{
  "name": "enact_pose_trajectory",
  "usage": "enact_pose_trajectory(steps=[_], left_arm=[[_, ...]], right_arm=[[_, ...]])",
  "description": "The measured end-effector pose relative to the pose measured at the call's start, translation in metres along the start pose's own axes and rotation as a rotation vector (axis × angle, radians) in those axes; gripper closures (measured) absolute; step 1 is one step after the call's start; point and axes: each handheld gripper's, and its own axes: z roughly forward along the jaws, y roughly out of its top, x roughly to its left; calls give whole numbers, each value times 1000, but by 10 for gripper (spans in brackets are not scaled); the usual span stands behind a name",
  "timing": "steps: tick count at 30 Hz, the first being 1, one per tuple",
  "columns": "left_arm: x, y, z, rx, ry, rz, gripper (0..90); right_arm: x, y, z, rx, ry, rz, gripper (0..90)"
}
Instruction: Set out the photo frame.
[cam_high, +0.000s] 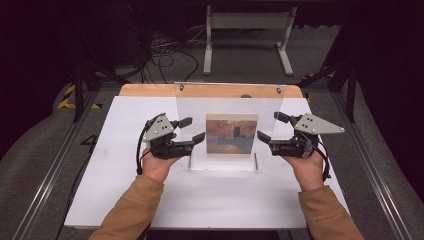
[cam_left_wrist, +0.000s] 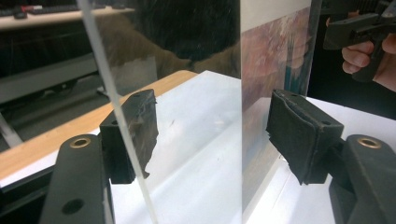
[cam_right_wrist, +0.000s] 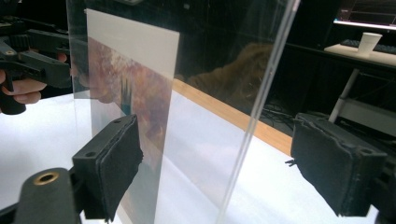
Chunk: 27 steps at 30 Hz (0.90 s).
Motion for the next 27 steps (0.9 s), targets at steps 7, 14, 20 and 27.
enact_pose_trajectory(steps=[7, 14, 20, 27], left_arm=[[4, -2, 2, 27, 15, -20, 283], [11, -8, -6, 38, 46, -45, 246], [11, -9, -17, 44, 59, -45, 233], [7, -12, -39, 59, 72, -28, 209]], right_arm=[[-5, -4, -2, 9, 3, 24, 138], [-7, -5, -8, 13, 8, 36, 122], [-10, -5, -14, 20, 12, 39, 105], [-9, -9, -28, 55, 21, 33, 87]])
